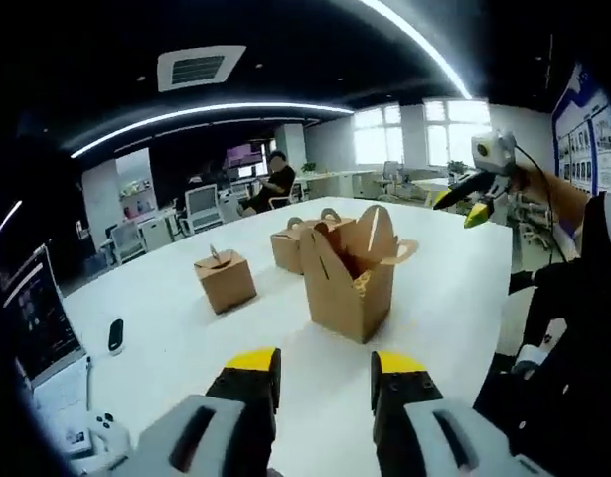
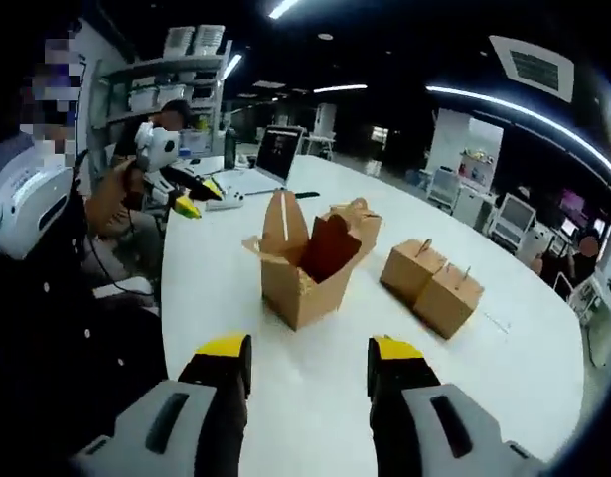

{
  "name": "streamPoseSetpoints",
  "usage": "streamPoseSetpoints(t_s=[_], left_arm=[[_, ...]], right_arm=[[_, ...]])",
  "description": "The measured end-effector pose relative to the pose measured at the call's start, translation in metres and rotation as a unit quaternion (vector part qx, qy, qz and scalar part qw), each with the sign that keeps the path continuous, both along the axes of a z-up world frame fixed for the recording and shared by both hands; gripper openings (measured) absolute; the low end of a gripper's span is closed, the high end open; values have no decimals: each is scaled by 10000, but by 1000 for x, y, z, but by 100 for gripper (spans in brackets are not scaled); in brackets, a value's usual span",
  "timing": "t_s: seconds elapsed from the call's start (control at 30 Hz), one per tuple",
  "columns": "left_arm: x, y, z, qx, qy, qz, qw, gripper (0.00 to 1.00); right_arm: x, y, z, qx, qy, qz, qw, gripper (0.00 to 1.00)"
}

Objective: Pick up one paper box from the group, open the paper box, and remove the item inside

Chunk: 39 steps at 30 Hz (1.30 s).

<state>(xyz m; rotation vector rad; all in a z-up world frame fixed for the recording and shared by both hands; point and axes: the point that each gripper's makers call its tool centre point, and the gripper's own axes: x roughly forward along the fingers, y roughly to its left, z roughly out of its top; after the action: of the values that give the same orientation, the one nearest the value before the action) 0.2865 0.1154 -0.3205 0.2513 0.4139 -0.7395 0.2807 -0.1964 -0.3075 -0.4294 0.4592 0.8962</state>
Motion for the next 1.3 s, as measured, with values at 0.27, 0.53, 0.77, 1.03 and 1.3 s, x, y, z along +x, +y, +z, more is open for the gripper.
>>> streamPoseSetpoints(t_s=[0.27, 0.53, 0.77, 1.03, 1.3], left_arm=[[-9, 9, 16, -138, -18, 106, 9998, 58], [-19, 9, 29, 43, -74, 40, 10000, 60], [-16, 10, 42, -81, -216, 34, 9997, 58], [-19, 12, 37, -275, -240, 93, 9993, 57], [-28, 4, 12, -476, -83, 81, 9988, 56]], right_arm=[[-19, -12, 5, 32, 97, -192, 9998, 49], [-31, 3, 21, -16, 145, -76, 9999, 52], [-31, 15, 25, -112, 128, 92, 9998, 50], [-17, 28, 42, -216, -78, 279, 9993, 45], [21, 65, 67, -541, -301, 675, 9958, 38]])
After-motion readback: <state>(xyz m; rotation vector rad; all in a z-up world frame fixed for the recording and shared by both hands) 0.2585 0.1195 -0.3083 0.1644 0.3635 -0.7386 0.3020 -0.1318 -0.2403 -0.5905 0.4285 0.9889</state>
